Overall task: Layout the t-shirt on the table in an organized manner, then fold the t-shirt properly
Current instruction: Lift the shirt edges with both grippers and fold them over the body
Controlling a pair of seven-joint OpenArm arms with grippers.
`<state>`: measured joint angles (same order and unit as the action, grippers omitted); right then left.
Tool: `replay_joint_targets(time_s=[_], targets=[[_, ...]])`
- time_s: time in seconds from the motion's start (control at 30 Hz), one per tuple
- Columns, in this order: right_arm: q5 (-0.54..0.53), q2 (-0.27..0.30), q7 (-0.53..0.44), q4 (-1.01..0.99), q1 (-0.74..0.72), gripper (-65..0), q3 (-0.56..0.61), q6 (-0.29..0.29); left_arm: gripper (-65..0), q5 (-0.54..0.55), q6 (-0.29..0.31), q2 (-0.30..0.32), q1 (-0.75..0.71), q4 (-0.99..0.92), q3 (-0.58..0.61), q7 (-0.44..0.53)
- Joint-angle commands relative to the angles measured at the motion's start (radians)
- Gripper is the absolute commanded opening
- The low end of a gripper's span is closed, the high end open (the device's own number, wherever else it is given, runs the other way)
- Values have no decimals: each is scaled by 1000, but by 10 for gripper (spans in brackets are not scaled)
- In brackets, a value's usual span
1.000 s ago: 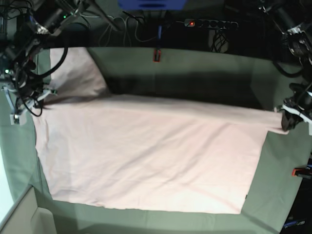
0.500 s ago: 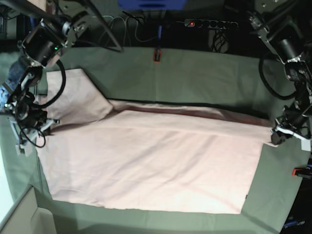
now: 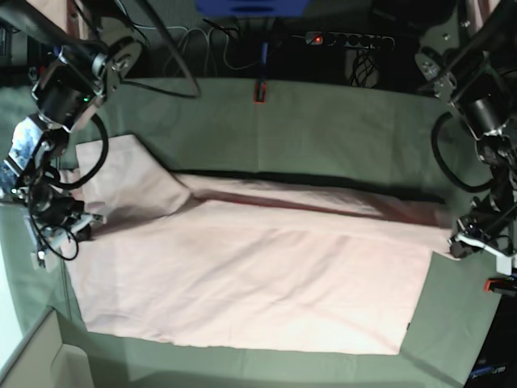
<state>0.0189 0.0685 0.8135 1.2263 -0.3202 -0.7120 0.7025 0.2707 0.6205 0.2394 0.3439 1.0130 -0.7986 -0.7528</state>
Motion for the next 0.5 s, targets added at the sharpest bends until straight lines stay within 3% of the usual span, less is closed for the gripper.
replay_joint_targets(time_s=[0.0,0.1,0.17,0.37,0.47], targets=[[-20,24,-27,2,-30,-650,1,-4,-641,9,5,15,22,14,-2,26],[-20,35,-27,-30,-32,-650,2,-4,-638,5,5,7,22,14,-2,26],[-20,37,-27,-33,-32,-609,2,-4,-605,5,5,7,22,13,-2,26],[-20,38,-26,-33,-43,-376,1,-4,-328,6,5,10,47,-90,-6,28],[-20,58,-21,-29,-43,-287,-2,-4,-258,14,14,10,48,-109,-5,71]])
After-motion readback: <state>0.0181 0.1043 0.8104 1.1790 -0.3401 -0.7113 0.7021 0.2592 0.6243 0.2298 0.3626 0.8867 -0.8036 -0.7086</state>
